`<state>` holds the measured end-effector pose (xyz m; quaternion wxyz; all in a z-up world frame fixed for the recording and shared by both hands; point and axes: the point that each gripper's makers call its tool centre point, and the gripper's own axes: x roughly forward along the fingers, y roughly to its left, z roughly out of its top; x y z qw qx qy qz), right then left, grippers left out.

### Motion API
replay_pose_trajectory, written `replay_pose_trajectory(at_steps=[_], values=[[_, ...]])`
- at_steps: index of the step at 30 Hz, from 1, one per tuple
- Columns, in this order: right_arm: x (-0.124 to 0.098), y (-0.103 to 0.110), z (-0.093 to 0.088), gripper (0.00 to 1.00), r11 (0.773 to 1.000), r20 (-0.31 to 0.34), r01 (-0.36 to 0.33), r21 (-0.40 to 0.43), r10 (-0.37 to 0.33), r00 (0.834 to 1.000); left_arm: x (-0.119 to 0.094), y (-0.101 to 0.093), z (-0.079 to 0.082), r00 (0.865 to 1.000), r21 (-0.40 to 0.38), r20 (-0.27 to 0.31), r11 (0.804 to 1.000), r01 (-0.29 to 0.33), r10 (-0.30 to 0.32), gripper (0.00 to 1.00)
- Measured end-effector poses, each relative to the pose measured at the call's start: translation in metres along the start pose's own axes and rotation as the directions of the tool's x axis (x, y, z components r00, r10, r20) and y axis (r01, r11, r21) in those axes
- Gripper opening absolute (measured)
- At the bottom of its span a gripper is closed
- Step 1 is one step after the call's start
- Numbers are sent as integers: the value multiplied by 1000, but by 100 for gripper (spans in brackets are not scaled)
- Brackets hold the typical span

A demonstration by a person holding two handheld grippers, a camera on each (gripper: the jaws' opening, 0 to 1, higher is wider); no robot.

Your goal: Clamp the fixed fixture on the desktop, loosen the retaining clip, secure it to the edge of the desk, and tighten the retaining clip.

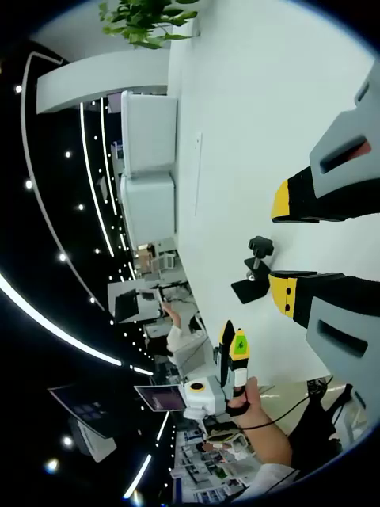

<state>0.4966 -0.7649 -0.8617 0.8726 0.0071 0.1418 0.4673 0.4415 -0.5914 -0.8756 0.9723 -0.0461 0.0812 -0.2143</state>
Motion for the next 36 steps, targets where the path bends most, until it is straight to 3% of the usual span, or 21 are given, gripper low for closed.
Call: replay_pose_trajectory(at_steps=[14,29,36], values=[[2,1,2,23,1000,10,-5,10,5,1000,7,-1,-5,1000,26,-2,1000,-1,1,32],[4,6,2,23,999,16,-23,27,23,1000,14,11,-18,999,18,-25,999,-43,43,32],[6,9,0,23,998,23,-32,47,31,999,23,8,-28,998,22,-41,998,-53,54,32]])
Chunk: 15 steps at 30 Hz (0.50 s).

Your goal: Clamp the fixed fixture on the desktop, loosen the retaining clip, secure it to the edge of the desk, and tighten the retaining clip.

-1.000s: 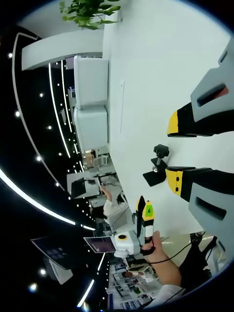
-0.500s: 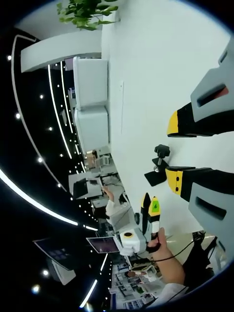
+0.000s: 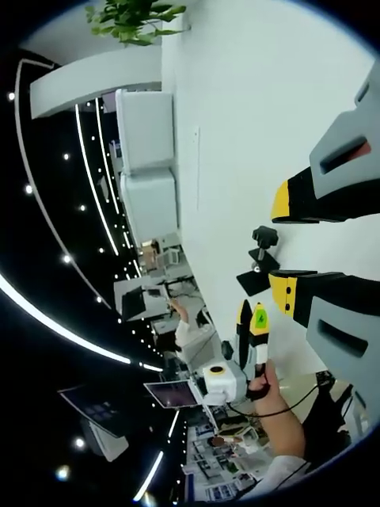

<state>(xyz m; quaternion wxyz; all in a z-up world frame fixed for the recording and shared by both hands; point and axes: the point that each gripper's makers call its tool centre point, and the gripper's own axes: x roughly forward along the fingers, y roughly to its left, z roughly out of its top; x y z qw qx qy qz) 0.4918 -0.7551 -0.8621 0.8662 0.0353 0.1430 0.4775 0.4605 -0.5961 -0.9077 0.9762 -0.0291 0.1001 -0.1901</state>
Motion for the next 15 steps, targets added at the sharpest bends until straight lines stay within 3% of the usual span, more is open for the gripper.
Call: replay_pose_trajectory(at_steps=[15], values=[[-2,3,0,23,1000,9,-9,-5,9,1000,24,6,-8,999,4,-14,999,-46,46,32]])
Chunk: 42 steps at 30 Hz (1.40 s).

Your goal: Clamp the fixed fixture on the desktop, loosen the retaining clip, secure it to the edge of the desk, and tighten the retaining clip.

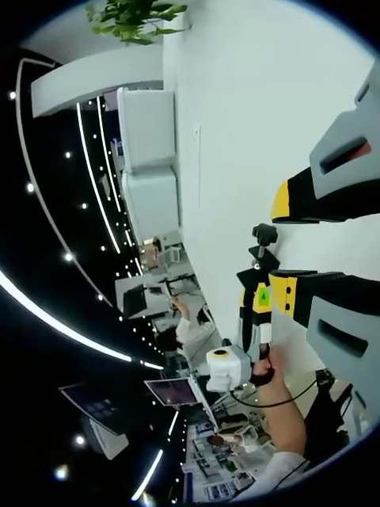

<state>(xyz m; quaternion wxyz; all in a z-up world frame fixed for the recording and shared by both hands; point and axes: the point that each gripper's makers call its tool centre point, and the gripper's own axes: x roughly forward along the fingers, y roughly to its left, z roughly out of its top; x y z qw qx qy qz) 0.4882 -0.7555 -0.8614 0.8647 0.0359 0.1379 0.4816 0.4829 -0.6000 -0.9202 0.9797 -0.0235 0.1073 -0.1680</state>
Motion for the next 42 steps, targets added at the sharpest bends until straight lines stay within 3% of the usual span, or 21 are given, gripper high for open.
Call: replay_pose_trajectory(at_steps=[17,28,42], values=[[5,-1,-3,22,999,12,-27,29,26,1000,22,14,-7,996,29,-55,997,-73,74,32],[7,0,-8,22,998,14,-42,41,41,999,38,28,-6,995,29,-70,997,-73,75,30],[14,5,-16,22,996,9,-63,64,62,998,48,30,-6,996,56,-74,997,-49,53,18]])
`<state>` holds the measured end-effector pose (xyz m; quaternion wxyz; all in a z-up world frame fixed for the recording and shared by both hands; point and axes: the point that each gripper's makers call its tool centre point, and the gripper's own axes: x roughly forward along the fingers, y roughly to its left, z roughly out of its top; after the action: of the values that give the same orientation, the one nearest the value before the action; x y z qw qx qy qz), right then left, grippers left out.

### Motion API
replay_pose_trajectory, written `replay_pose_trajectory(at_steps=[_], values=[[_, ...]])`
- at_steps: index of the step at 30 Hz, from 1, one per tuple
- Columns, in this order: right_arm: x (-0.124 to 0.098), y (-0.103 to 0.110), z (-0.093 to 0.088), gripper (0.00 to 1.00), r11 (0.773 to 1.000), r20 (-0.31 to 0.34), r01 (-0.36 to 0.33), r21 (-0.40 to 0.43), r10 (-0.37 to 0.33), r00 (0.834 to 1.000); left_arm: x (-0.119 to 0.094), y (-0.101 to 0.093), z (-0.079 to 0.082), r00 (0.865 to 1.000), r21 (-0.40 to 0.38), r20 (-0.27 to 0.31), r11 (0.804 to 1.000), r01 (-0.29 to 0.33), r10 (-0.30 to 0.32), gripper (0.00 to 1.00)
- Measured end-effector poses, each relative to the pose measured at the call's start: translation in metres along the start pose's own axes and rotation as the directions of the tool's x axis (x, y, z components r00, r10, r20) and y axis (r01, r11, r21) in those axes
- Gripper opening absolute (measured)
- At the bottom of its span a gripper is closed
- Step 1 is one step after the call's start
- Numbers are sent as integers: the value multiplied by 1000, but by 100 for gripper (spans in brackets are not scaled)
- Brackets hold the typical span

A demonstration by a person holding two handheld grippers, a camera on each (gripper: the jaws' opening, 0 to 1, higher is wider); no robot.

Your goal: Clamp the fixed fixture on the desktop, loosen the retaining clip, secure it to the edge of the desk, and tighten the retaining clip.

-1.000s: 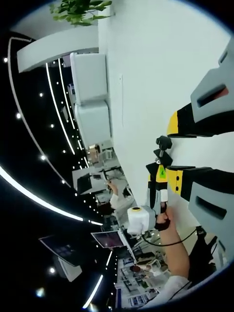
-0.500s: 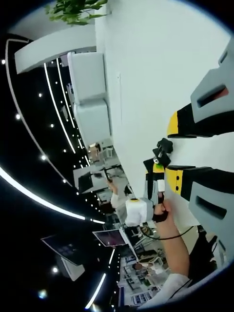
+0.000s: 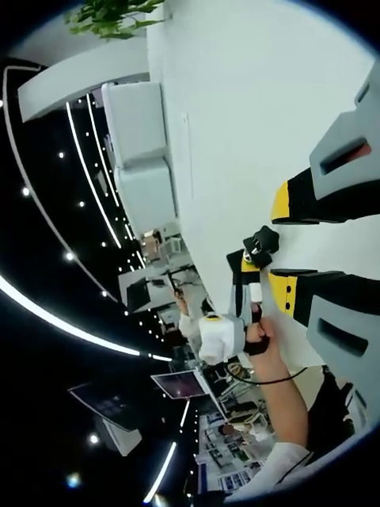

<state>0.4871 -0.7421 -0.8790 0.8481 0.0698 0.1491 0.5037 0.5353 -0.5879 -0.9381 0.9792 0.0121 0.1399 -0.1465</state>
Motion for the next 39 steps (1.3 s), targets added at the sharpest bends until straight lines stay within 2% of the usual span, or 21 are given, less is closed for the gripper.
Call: replay_pose_trajectory(at_steps=[4,6,11,24,39], values=[[3,3,-2,22,1000,6,-17,13,17,1000,2,0,0,1000,-4,0,1000,7,-7,15],[5,5,-3,22,999,8,-27,16,27,1000,3,-1,1,1000,6,4,1000,17,-17,8],[10,5,-9,22,999,1,-33,25,33,999,5,3,3,1000,13,8,1000,11,-11,5],[21,6,-12,21,997,15,-48,64,47,999,8,6,3,1000,63,22,998,2,-4,5],[43,10,-21,21,995,-5,-54,84,54,999,7,5,4,999,71,36,997,1,-4,5]])
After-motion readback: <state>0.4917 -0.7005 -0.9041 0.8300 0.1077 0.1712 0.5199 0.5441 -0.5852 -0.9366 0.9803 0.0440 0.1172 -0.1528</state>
